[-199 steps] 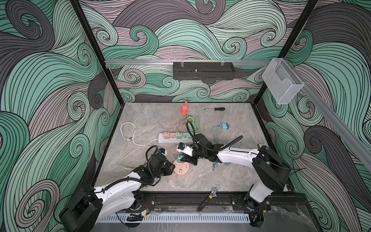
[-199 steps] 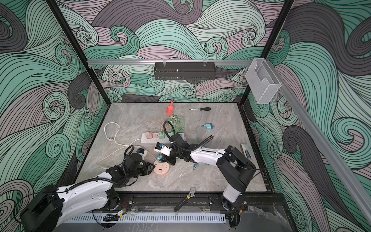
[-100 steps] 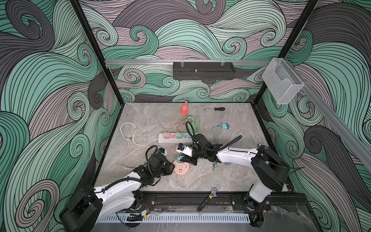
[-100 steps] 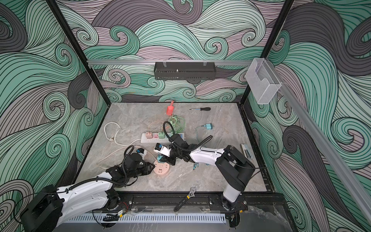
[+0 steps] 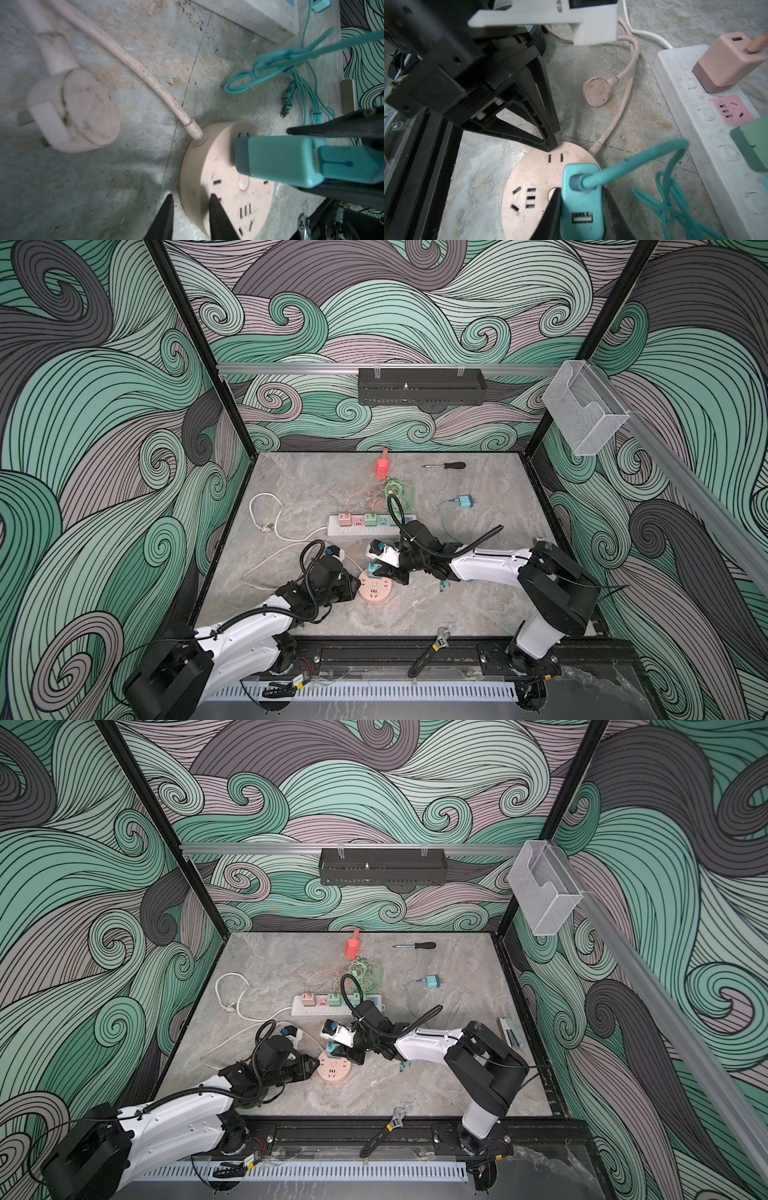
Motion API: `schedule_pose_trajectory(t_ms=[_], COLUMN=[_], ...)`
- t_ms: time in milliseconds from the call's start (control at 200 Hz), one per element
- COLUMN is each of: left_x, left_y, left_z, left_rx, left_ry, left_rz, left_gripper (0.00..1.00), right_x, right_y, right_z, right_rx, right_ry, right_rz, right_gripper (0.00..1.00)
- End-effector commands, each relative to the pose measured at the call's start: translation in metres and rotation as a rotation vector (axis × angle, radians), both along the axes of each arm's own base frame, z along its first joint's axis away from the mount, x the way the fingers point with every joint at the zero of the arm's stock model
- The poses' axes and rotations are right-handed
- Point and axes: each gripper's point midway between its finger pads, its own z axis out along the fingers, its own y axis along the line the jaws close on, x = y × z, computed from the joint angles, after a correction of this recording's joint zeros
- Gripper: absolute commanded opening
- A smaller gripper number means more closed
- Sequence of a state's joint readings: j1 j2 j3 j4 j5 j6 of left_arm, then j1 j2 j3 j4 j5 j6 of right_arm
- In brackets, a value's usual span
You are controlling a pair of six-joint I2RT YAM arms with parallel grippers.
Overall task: Insert the plug
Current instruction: 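Press the teal charger down into the round pink socket with the right gripper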
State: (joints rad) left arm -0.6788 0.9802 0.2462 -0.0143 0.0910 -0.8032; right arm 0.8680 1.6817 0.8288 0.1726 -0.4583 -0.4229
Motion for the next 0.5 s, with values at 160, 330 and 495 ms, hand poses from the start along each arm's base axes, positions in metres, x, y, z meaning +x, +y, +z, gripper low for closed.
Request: schedule_pose_trajectory(t_ms=[160,330,495], left_x=[-0.001,-0.001,0.0], left_y=[0.003,0.002,0.005], left_z=[-0.004,-0.002,0.003], left_rx=[0.001,-0.003,-0.001], left_ry=[0.025,0.029,0.022], left_rz=[0.008,0.004,0.008], left_gripper=[0.29,0.29,0.29], right_x=[-0.009,-0.018,-0.022], right_y=[-0.029,-0.034,-0.039], right_z=[-0.067,-0.088,-0.104], right_rx=[-0.215,-0.246,-0.275], right_ry=[0.007,0.018,0.039], right_rz=[-0.034,-0.039,-0.044], right_gripper=[0.03,0.02,0.02])
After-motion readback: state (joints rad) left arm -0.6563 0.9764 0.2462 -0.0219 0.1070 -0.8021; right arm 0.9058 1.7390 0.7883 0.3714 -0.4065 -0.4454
